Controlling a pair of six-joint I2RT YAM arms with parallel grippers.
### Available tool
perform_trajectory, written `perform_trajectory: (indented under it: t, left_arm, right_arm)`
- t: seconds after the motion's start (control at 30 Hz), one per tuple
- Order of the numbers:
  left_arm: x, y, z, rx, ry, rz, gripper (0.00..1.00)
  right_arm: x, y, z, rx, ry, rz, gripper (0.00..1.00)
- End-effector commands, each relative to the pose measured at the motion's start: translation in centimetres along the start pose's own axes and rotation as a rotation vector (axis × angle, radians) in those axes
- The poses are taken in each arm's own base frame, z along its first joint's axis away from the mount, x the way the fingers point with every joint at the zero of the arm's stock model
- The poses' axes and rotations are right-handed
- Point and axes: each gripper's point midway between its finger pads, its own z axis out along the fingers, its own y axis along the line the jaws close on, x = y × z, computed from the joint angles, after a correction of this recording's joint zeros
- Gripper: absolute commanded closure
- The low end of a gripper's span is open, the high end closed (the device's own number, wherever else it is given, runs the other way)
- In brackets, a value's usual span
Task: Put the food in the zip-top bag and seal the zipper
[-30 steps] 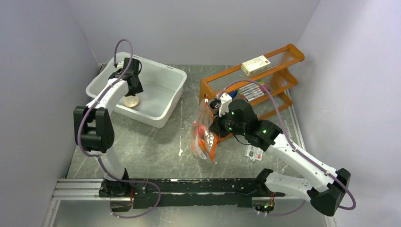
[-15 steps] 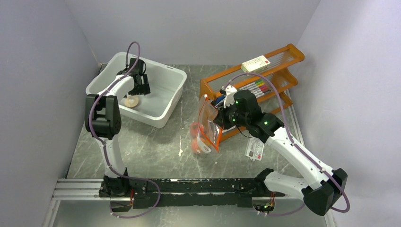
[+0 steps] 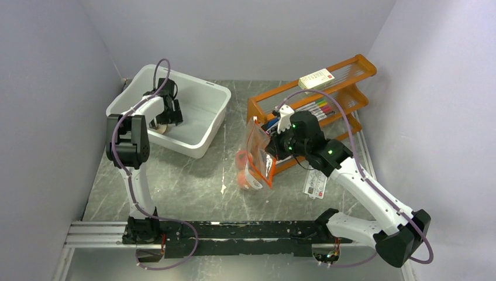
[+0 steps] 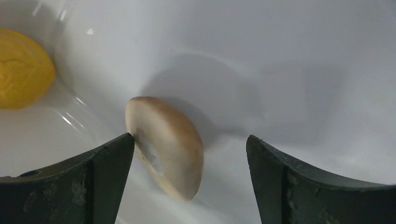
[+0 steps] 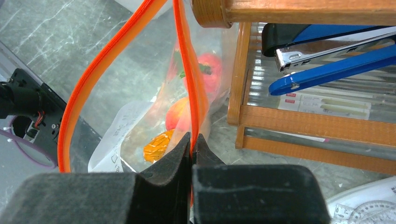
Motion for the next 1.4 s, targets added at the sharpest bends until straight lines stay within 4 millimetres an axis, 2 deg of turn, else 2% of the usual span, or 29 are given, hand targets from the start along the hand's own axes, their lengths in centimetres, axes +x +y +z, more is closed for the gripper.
perform_trajectory:
  t: [0.0, 0.2, 0.33, 0.43, 0.57, 0.77, 0.9, 1.0, 1.2, 1.37]
  left_arm:
    - [0.0, -0.9, 0.7, 0.041, 0.019, -0.007, 0.15]
    - [-1.1, -1.1, -0.5, 0.066, -0.006, 0.001, 0.27]
    - [-1.6, -1.0, -1.9, 0.088, -0.036, 0.005, 0.41]
    - [-1.7, -0.9, -2.1, 0.092, -0.041, 0.015, 0.45]
    - [-2.1, -1.1, -2.5, 0.106, -0.05, 0.013, 0.57]
    - [-3.3, -1.1, -3.9, 0.122, -0.082, 0.007, 0.59]
    - [-3.6, -1.0, -4.8, 0.128, -0.098, 0.008, 0.69]
    - [-4.1, -1.0, -5.6, 0.143, -0.112, 0.002, 0.71]
    - [-6.3, -1.2, -8.8, 0.2, -0.179, -0.033, 0.7]
    - [-7.1, -1.7, -12.4, 0.291, -0.228, -0.073, 0.71]
  right_arm:
    - [-1.6, 0.0, -0.8, 0.004, -0.045, -0.022, 1.0]
    - [-2.0, 0.1, -0.8, 0.005, -0.046, -0.018, 1.0]
    - [-2.2, 0.2, -0.7, 0.002, -0.049, -0.015, 1.0]
    - [-2.1, 0.0, -0.8, 0.015, -0.05, -0.016, 1.0]
    - [-2.0, 0.1, -0.9, 0.01, -0.045, -0.01, 1.0]
    - [-2.2, 0.3, -0.9, 0.008, -0.045, 0.012, 1.0]
    - [-2.1, 0.2, -0.9, 0.011, -0.045, 0.028, 1.0]
    - [-2.0, 0.3, -0.9, 0.01, -0.044, 0.048, 1.0]
    - [-1.6, 0.7, 0.0, 0.003, 0.003, 0.134, 1.0]
    - [-2.4, 1.6, 0.2, -0.03, 0.018, 0.175, 1.0]
